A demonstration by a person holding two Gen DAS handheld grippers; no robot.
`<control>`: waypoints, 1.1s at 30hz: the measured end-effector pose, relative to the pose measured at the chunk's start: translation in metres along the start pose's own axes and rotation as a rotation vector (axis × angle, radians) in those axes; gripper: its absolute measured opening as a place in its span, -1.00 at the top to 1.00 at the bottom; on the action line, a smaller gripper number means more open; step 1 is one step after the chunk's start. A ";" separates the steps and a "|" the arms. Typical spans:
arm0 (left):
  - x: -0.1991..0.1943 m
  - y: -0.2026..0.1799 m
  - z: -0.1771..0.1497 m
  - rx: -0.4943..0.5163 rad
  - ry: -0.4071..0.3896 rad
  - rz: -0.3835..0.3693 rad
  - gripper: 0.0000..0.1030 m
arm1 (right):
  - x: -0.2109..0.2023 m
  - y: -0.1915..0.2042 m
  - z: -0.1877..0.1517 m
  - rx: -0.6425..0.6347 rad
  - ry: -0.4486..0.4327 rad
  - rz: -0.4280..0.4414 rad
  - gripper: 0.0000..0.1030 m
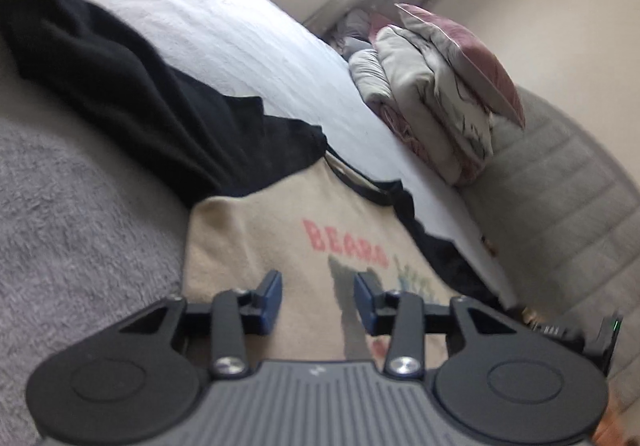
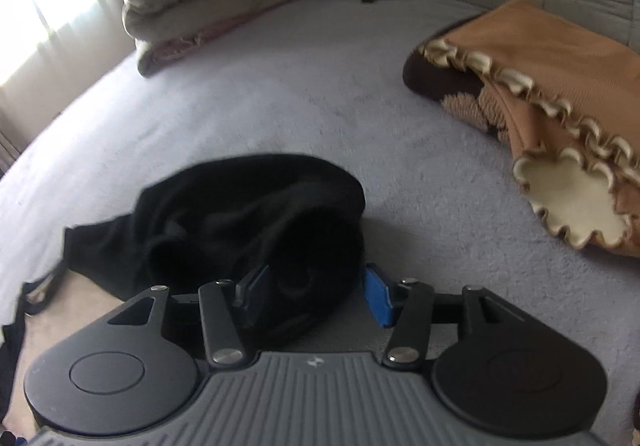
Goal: Fold clothes
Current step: 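Lower the right gripper onto the black sleeve and grasp it, then fold the black sleeve over the shirt front with the right gripper, release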
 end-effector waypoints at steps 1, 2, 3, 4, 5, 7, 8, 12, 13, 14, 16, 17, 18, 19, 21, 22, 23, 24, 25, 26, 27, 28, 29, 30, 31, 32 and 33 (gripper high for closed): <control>0.001 -0.002 -0.002 0.027 -0.007 0.005 0.15 | 0.004 0.000 -0.003 0.001 -0.002 0.003 -0.07; 0.001 -0.003 -0.003 0.046 -0.011 0.005 0.11 | 0.007 0.000 -0.005 0.004 -0.006 0.008 -0.07; 0.001 -0.004 -0.005 0.062 -0.015 0.005 0.09 | 0.009 0.001 -0.005 0.002 -0.020 0.008 -0.07; 0.001 -0.005 -0.005 0.071 -0.017 0.003 0.04 | 0.010 0.001 -0.005 0.000 -0.035 0.008 0.03; 0.001 -0.006 -0.005 0.079 -0.018 0.000 -0.02 | 0.011 0.000 -0.003 0.009 -0.043 0.009 0.36; 0.002 -0.007 -0.005 0.086 -0.019 -0.006 -0.07 | 0.013 -0.003 0.004 0.041 -0.051 0.016 0.67; 0.003 -0.007 -0.005 0.089 -0.019 -0.008 -0.09 | 0.014 -0.006 0.009 0.064 -0.052 0.022 0.73; 0.003 -0.008 -0.005 0.088 -0.019 -0.014 -0.11 | 0.001 -0.008 0.031 0.064 -0.175 -0.008 0.75; 0.004 -0.008 -0.005 0.088 -0.019 -0.015 -0.12 | -0.004 -0.008 0.036 0.051 -0.215 -0.015 0.75; 0.004 -0.008 -0.005 0.088 -0.019 -0.015 -0.12 | -0.009 -0.007 0.042 0.034 -0.258 -0.016 0.75; 0.005 -0.008 -0.005 0.089 -0.019 -0.016 -0.13 | -0.020 -0.004 0.051 0.000 -0.331 -0.016 0.75; 0.005 -0.008 -0.005 0.088 -0.018 -0.016 -0.13 | -0.024 -0.004 0.054 -0.014 -0.361 -0.008 0.75; 0.005 -0.008 -0.005 0.086 -0.018 -0.016 -0.13 | -0.029 -0.001 0.056 -0.024 -0.380 0.014 0.75; 0.004 -0.009 -0.004 0.083 -0.016 -0.015 -0.13 | -0.033 0.001 0.057 -0.032 -0.397 0.038 0.75; 0.004 -0.009 -0.003 0.068 -0.012 -0.013 -0.14 | -0.041 0.008 0.057 -0.057 -0.420 0.089 0.75; 0.003 -0.009 -0.002 0.059 -0.008 -0.012 -0.14 | -0.044 0.014 0.055 -0.074 -0.424 0.115 0.75; 0.003 -0.008 -0.001 0.047 -0.003 -0.012 -0.14 | -0.048 0.019 0.053 -0.092 -0.428 0.141 0.75; 0.002 -0.008 0.000 0.033 0.003 -0.012 -0.14 | -0.051 0.025 0.051 -0.113 -0.433 0.166 0.75; 0.001 -0.007 0.001 0.018 0.010 -0.014 -0.14 | -0.054 0.031 0.048 -0.135 -0.438 0.191 0.75; 0.001 -0.006 0.003 0.004 0.015 -0.015 -0.14 | -0.058 0.039 0.044 -0.161 -0.441 0.221 0.75; 0.000 -0.005 0.004 -0.011 0.019 -0.019 -0.14 | -0.062 0.047 0.039 -0.188 -0.443 0.250 0.75; 0.000 -0.004 0.005 -0.024 0.022 -0.023 -0.14 | -0.067 0.055 0.035 -0.213 -0.444 0.279 0.75; 0.000 -0.003 0.005 -0.037 0.024 -0.026 -0.14 | -0.071 0.062 0.029 -0.242 -0.442 0.308 0.75; 0.000 -0.003 0.005 -0.043 0.025 -0.029 -0.14 | -0.076 0.070 0.023 -0.270 -0.440 0.336 0.75; 0.000 -0.003 0.005 -0.047 0.026 -0.031 -0.14 | -0.080 0.078 0.017 -0.304 -0.433 0.367 0.75; 0.000 -0.003 0.005 -0.047 0.027 -0.031 -0.14 | -0.082 0.087 0.009 -0.340 -0.423 0.397 0.75; 0.000 -0.003 0.004 -0.043 0.028 -0.030 -0.14 | -0.083 0.095 0.001 -0.382 -0.405 0.423 0.75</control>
Point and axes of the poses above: each gripper's, at about its wrist camera, not at the fingertips, and x roughly the way its jaws point, y to its left, z to its top, the point moved 4 cm from there along x, roughly the way its jaws point, and after that the axes turned 8 degrees about x, right-handed, at the moved point
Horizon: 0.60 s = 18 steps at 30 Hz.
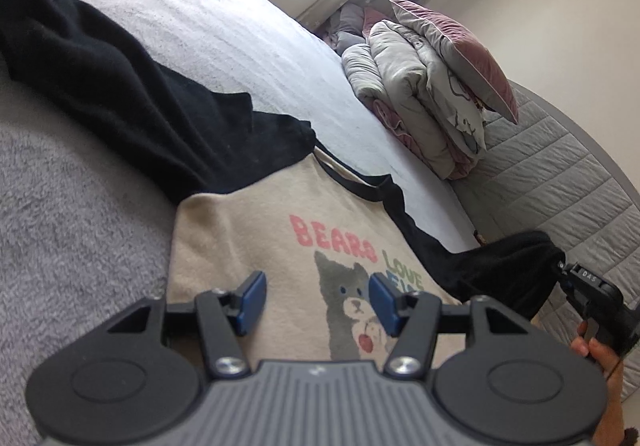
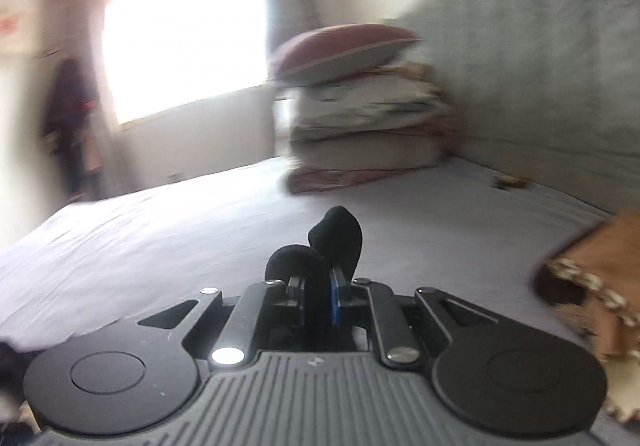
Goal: Fold clothes
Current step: 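Fold the black sleeve over the shirt front with the right gripper, release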
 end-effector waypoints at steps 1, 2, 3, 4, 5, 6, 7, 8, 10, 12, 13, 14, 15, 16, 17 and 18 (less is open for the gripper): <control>0.000 -0.001 0.000 0.004 0.000 0.001 -0.14 | 0.000 0.011 -0.005 -0.031 0.020 0.036 0.75; 0.000 -0.001 0.000 0.008 0.001 0.002 -0.14 | 0.002 0.021 -0.011 -0.061 0.043 0.065 0.75; 0.000 -0.002 0.000 0.009 0.001 0.002 -0.14 | 0.004 0.033 -0.019 -0.096 0.070 0.094 0.75; 0.000 -0.002 0.000 0.009 0.001 0.002 -0.14 | 0.007 0.043 -0.028 -0.131 0.100 0.118 0.75; 0.000 -0.001 0.000 0.008 0.002 0.001 -0.14 | 0.010 0.052 -0.037 -0.161 0.131 0.134 0.75; 0.000 -0.001 0.000 0.006 0.002 0.000 -0.14 | 0.013 0.060 -0.048 -0.186 0.165 0.146 0.75; 0.000 -0.001 0.000 0.005 0.002 -0.001 -0.14 | 0.016 0.067 -0.060 -0.209 0.198 0.157 0.75; 0.001 -0.001 0.000 0.005 0.002 -0.002 -0.14 | 0.019 0.073 -0.070 -0.234 0.230 0.165 0.75; 0.001 0.000 0.000 0.005 0.003 -0.002 -0.14 | 0.025 0.083 -0.090 -0.287 0.293 0.178 0.75; 0.001 -0.001 0.000 0.011 0.004 -0.002 -0.14 | 0.030 0.088 -0.106 -0.319 0.336 0.175 0.74; 0.002 -0.001 0.000 0.014 0.005 -0.001 -0.14 | 0.032 0.091 -0.113 -0.334 0.356 0.172 0.74; 0.002 -0.001 0.000 0.017 0.006 -0.001 -0.14 | 0.034 0.090 -0.119 -0.334 0.373 0.167 0.73; 0.002 0.000 -0.001 0.020 0.007 -0.001 -0.14 | 0.036 0.089 -0.122 -0.327 0.384 0.165 0.71; 0.003 0.000 -0.001 0.022 0.009 -0.001 -0.14 | 0.036 0.088 -0.122 -0.321 0.388 0.168 0.70; 0.003 0.000 -0.001 0.026 0.009 -0.002 -0.14 | 0.036 0.088 -0.120 -0.320 0.397 0.169 0.67; 0.004 0.001 -0.002 0.035 0.007 -0.004 -0.14 | 0.033 0.089 -0.118 -0.317 0.409 0.169 0.59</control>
Point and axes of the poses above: each gripper's, at about its wrist camera, not at the fingertips, and x roughly the way its jaws point, y to its left, z to its top, the point moved 4 cm from there along x, roughly the way its jaws point, and after that the axes turned 8 degrees about x, right-handed, at the moved point
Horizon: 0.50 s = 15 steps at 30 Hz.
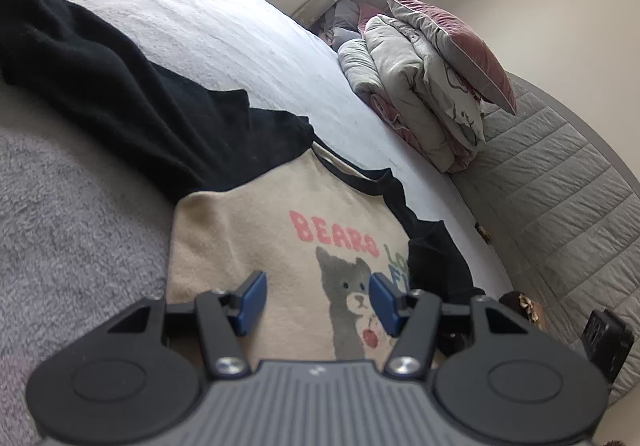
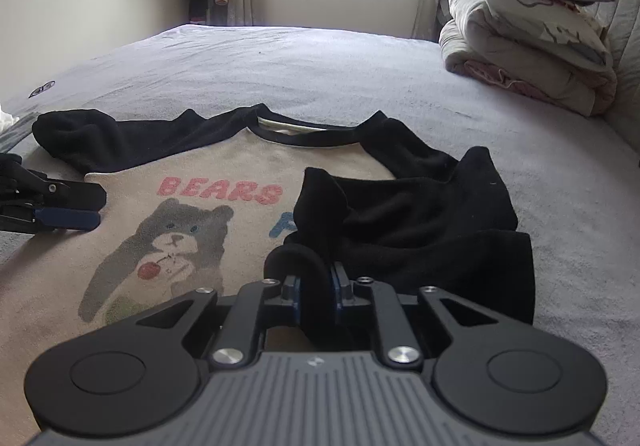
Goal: Fold clothes
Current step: 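Fold the black sleeve over the shirt front with the right gripper, release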
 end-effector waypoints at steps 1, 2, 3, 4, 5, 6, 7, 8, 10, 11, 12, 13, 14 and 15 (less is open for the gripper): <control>0.001 0.001 -0.001 0.010 -0.003 -0.002 -0.14 | -0.004 0.000 0.000 0.008 0.011 0.005 0.54; 0.001 0.001 -0.003 0.028 -0.011 -0.004 -0.14 | -0.008 0.000 -0.001 0.017 0.021 0.010 0.45; 0.002 0.000 -0.005 0.059 -0.024 -0.005 -0.14 | -0.013 -0.001 0.000 0.031 0.037 0.024 0.33; 0.003 -0.003 -0.008 0.093 -0.035 0.000 -0.15 | -0.018 -0.004 -0.003 0.044 0.054 0.048 0.25; 0.004 -0.005 -0.010 0.126 -0.046 0.007 -0.20 | -0.020 -0.006 -0.007 0.057 0.070 0.072 0.14; 0.004 -0.008 -0.011 0.150 -0.046 0.013 -0.24 | -0.025 -0.008 -0.009 0.065 0.084 0.090 0.07; 0.005 -0.012 -0.011 0.172 -0.043 0.018 -0.32 | -0.029 -0.010 -0.009 0.071 0.099 0.108 0.07; 0.005 -0.015 -0.012 0.194 -0.041 0.024 -0.35 | -0.034 -0.011 -0.008 0.072 0.096 0.112 0.07; 0.005 -0.017 -0.012 0.208 -0.041 0.029 -0.35 | -0.045 -0.017 -0.003 0.072 0.062 0.095 0.07; 0.005 -0.017 -0.012 0.205 -0.042 0.028 -0.35 | -0.050 -0.022 0.001 0.082 0.040 0.079 0.06; 0.005 -0.016 -0.012 0.199 -0.043 0.024 -0.35 | -0.054 -0.028 0.006 0.102 0.014 0.060 0.02; 0.004 -0.015 -0.011 0.193 -0.044 0.020 -0.35 | -0.057 -0.035 0.009 0.126 -0.011 0.043 -0.02; 0.004 -0.014 -0.011 0.191 -0.045 0.019 -0.35 | -0.058 -0.043 0.012 0.152 -0.031 0.021 -0.12; 0.004 -0.014 -0.011 0.190 -0.045 0.018 -0.35 | -0.058 -0.053 0.014 0.176 -0.045 -0.007 -0.16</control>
Point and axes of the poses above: each gripper's, at about its wrist camera, not at the fingertips, and x roughly the way its jaws point, y to its left, z to its top, the point moved 4 cm from there along x, roughly the way its jaws point, and after that the axes turned 8 degrees about x, right-handed, at the moved point
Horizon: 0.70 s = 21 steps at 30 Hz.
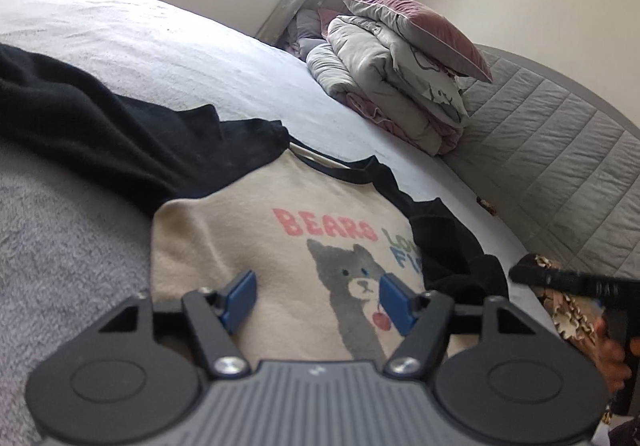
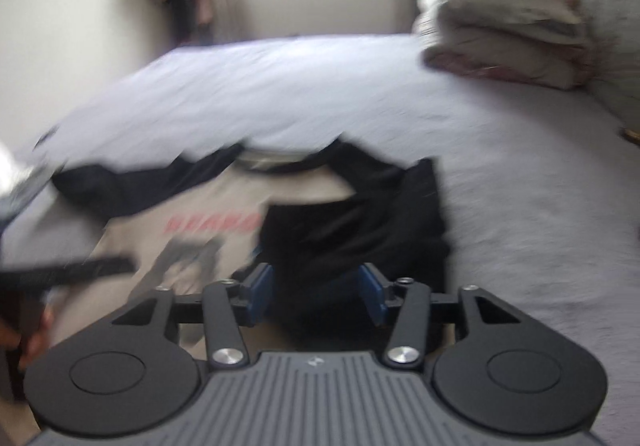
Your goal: Fold clothes
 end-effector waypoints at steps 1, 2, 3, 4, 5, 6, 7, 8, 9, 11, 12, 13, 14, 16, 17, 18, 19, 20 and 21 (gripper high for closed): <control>0.000 0.000 0.000 -0.001 0.000 -0.001 -0.36 | 0.002 -0.008 0.002 0.020 -0.010 -0.030 -0.16; 0.000 0.000 0.000 -0.001 -0.001 0.000 -0.36 | 0.004 -0.017 0.004 0.037 -0.013 -0.063 -0.17; 0.000 0.000 0.000 -0.001 -0.001 0.001 -0.36 | 0.008 -0.026 0.004 0.050 -0.010 -0.097 -0.17; 0.000 -0.001 0.000 0.000 -0.001 0.001 -0.36 | 0.013 -0.034 0.004 0.063 -0.005 -0.123 -0.17; 0.000 -0.001 -0.001 0.000 -0.002 0.002 -0.36 | 0.016 -0.041 0.003 0.077 0.000 -0.142 -0.17; 0.000 -0.001 -0.001 -0.001 -0.002 0.002 -0.36 | 0.021 -0.047 0.002 0.094 0.010 -0.156 -0.17; 0.000 -0.001 -0.001 -0.001 -0.003 0.002 -0.36 | 0.026 -0.051 0.000 0.109 0.024 -0.161 -0.17; 0.000 -0.001 -0.001 -0.001 -0.003 0.003 -0.36 | 0.031 -0.053 0.000 0.119 0.026 -0.158 -0.17; -0.001 -0.002 -0.001 0.000 -0.003 0.004 -0.36 | 0.034 -0.053 -0.001 0.126 0.026 -0.153 -0.17; -0.001 -0.001 -0.001 0.000 -0.003 0.004 -0.36 | 0.041 -0.053 -0.002 0.131 0.017 -0.144 -0.16; -0.001 -0.002 -0.001 0.000 -0.002 0.004 -0.36 | 0.043 -0.051 -0.002 0.125 0.005 -0.140 -0.15; -0.001 -0.002 -0.001 0.001 -0.002 0.005 -0.36 | 0.045 -0.049 -0.002 0.119 -0.007 -0.136 -0.14; -0.002 -0.002 -0.001 0.002 -0.002 0.005 -0.36 | 0.046 -0.046 -0.003 0.106 -0.012 -0.139 -0.02; -0.001 -0.003 -0.001 0.002 0.000 0.007 -0.36 | 0.048 -0.040 -0.005 0.075 -0.021 -0.146 0.47; -0.001 -0.004 -0.001 0.002 0.001 0.008 -0.36 | 0.049 -0.036 -0.006 0.060 -0.020 -0.149 0.59; -0.001 -0.004 -0.001 0.002 0.003 0.009 -0.36 | 0.048 -0.033 -0.007 0.045 -0.027 -0.155 0.65; -0.001 -0.005 0.000 0.002 0.005 0.011 -0.36 | 0.045 -0.029 -0.006 0.028 -0.037 -0.164 0.68; -0.001 -0.005 0.000 0.002 0.008 0.013 -0.36 | 0.041 -0.026 -0.005 0.010 -0.048 -0.172 0.72; -0.001 -0.006 0.001 0.002 0.010 0.015 -0.37 | 0.036 -0.024 -0.003 -0.002 -0.056 -0.180 0.74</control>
Point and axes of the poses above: each gripper's, at about its wrist camera, not at the fingertips, and x roughly the way its jaws point, y to its left, z to its top, the point moved 4 cm from there along x, roughly the way its jaws point, and after that the axes turned 8 degrees about x, right-handed, at the moved point
